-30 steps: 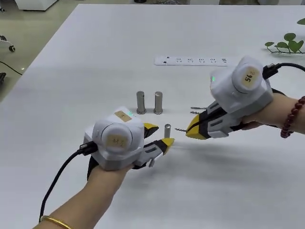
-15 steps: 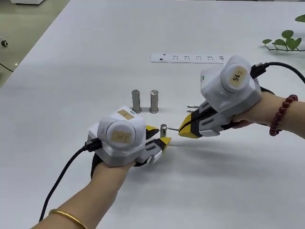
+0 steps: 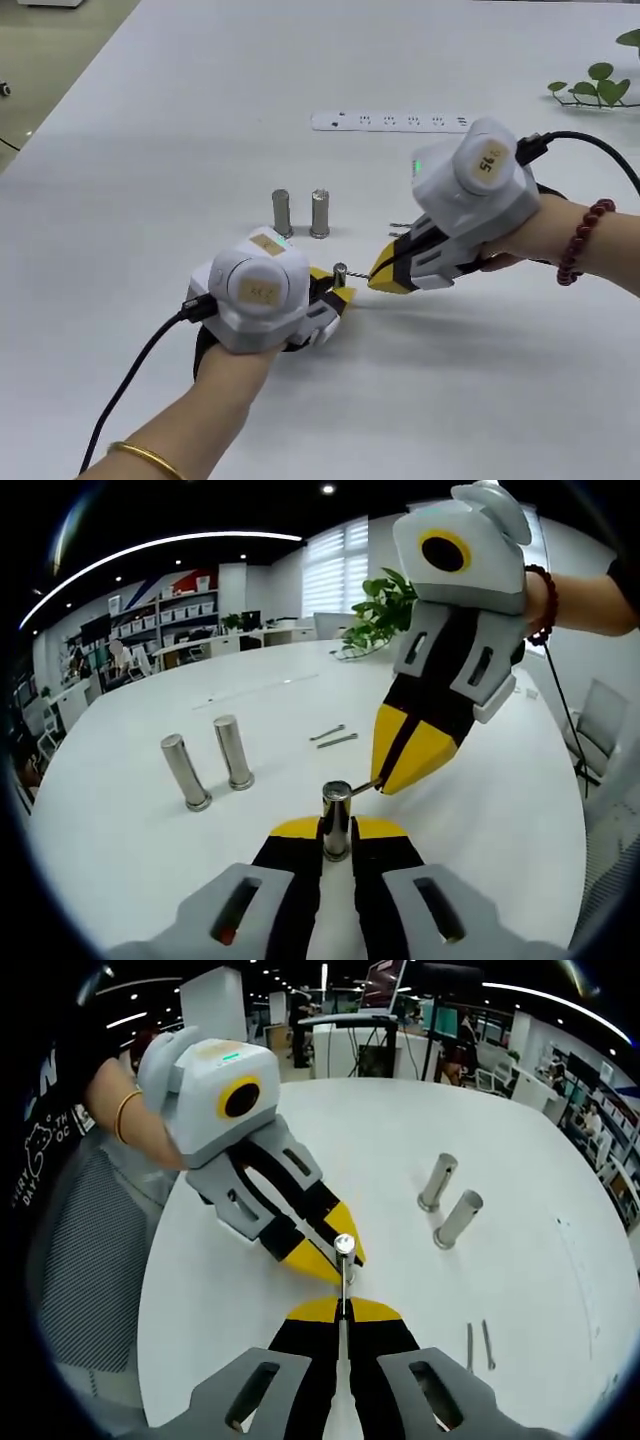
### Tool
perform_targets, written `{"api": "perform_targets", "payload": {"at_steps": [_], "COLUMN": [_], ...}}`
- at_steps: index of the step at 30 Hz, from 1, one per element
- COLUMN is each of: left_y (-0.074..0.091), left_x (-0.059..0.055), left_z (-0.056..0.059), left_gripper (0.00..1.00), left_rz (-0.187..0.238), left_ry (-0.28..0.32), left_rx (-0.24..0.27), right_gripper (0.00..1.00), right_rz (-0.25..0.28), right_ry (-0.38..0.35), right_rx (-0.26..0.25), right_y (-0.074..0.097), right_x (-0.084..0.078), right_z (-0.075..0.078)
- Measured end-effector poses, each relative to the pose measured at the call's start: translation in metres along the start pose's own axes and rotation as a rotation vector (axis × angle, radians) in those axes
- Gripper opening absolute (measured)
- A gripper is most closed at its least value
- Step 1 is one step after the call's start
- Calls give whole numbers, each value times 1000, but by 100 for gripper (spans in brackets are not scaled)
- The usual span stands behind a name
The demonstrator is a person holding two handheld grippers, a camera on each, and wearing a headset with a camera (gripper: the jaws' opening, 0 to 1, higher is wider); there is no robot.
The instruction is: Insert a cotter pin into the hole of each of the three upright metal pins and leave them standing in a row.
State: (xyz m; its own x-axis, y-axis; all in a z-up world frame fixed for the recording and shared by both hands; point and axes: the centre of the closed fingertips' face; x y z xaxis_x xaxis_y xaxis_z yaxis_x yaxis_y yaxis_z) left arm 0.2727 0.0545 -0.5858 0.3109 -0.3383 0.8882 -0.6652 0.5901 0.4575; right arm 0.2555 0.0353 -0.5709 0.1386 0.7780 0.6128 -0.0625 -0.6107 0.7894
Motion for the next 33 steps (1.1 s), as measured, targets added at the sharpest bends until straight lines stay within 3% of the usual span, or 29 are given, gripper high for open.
{"api": "perform_targets", "payload": {"at_steps": [13, 33], "left_y": [-1, -1], "left_x": [0, 0], "left_z": [0, -1], "left_gripper": [6, 5], "left_rz": [5, 13], "left_ry": [-26, -6], "left_rx": [-4, 29], "right_gripper": [0, 0], "right_rz": [6, -5], "right_ry": [19, 52], "right_rx": [-5, -14], "right_y": [-1, -5], "right_x": [4, 13], "right_z": [4, 4]}}
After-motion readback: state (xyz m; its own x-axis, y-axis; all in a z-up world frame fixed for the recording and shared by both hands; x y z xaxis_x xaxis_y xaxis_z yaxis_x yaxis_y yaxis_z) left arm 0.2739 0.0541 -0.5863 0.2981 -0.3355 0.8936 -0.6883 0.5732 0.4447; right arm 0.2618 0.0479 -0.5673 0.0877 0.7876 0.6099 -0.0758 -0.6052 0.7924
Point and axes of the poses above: the centre of the closed fingertips' face, and the gripper's own axes: y roughly backward along the fingers, z roughly to its right, x roughly out of its top, and after that the axes turned 5 degrees about -y, right-handed
